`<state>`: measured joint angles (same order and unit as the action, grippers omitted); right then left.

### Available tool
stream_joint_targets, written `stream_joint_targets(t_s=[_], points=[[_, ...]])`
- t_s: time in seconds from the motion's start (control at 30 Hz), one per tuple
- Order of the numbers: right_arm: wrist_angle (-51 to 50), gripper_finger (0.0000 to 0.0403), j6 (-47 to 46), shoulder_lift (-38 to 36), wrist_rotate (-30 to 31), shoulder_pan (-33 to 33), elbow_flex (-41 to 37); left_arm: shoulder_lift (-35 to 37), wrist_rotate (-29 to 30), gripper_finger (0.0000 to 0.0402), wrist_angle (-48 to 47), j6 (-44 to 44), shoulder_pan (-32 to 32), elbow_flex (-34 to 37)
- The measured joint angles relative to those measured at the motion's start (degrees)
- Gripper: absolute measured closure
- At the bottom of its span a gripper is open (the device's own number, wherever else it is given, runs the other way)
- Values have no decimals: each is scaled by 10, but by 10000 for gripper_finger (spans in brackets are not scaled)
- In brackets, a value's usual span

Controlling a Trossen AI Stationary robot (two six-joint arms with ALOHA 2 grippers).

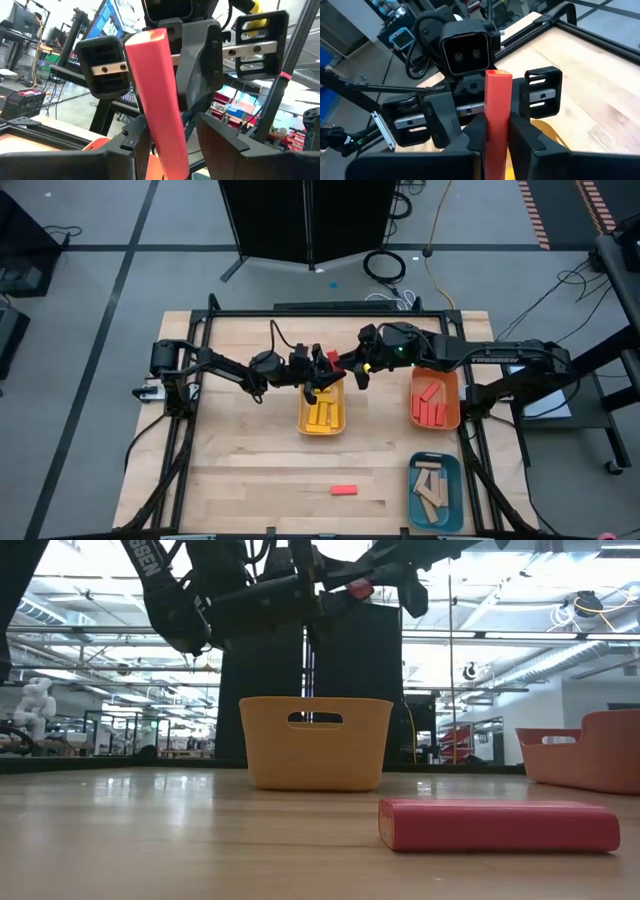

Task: Sort blocks
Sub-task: Put the orange wooden block into the orange bin

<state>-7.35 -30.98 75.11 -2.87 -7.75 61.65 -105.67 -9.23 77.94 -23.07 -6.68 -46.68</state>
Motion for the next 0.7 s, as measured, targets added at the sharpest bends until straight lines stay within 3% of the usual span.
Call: stream_joint_targets(t_s=[0.2,0.4,0.7], points=[[-1,364,1,-5,-1,0,0,0,0,263,6,21,4,0],[-5,359,16,-6,-11,1,0,0,2,362,2,35,7,1],[-7,316,17,-6,-27,0,0,0,4,367,-3,58,8,1]])
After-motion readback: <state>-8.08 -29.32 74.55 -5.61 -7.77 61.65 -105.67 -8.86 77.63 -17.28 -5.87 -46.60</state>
